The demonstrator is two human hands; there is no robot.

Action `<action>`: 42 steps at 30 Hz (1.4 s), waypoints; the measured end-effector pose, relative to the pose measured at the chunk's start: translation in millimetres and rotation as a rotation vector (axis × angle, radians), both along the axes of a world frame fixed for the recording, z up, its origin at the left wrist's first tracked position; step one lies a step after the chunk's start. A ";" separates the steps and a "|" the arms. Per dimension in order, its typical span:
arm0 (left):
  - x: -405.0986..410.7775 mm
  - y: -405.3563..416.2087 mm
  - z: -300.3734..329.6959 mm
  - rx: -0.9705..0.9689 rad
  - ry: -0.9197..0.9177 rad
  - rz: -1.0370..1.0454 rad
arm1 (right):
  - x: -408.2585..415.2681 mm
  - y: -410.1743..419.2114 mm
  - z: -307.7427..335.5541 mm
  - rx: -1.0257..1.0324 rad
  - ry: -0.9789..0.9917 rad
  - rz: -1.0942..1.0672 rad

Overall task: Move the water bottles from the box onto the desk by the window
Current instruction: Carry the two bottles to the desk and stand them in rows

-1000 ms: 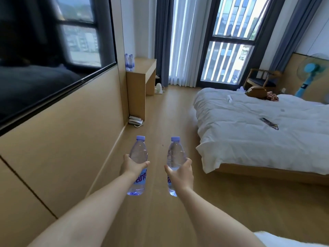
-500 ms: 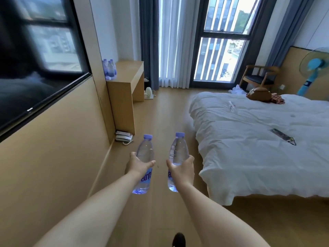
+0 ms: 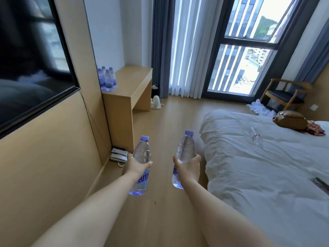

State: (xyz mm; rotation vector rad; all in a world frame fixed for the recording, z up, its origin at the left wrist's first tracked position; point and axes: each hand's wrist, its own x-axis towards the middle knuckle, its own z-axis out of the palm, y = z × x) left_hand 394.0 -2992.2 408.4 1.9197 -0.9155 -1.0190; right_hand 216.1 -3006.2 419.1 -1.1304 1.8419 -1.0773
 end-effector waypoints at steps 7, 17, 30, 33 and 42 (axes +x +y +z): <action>21.2 -181.1 5.0 -0.063 -0.021 -0.034 | 34.7 -172.7 -16.8 0.005 0.039 0.037; 56.7 -426.9 38.4 -0.056 -0.027 -0.096 | 72.0 -414.2 9.5 0.020 -0.001 0.008; 55.6 -705.9 9.4 0.033 0.096 -0.093 | 54.6 -713.8 -23.0 0.075 -0.067 0.162; 63.2 -757.3 16.9 0.028 0.135 -0.061 | 58.9 -777.9 -7.6 0.051 -0.018 0.224; 141.1 -878.9 -11.4 0.081 0.209 0.049 | 126.3 -913.8 -19.1 0.098 -0.054 0.459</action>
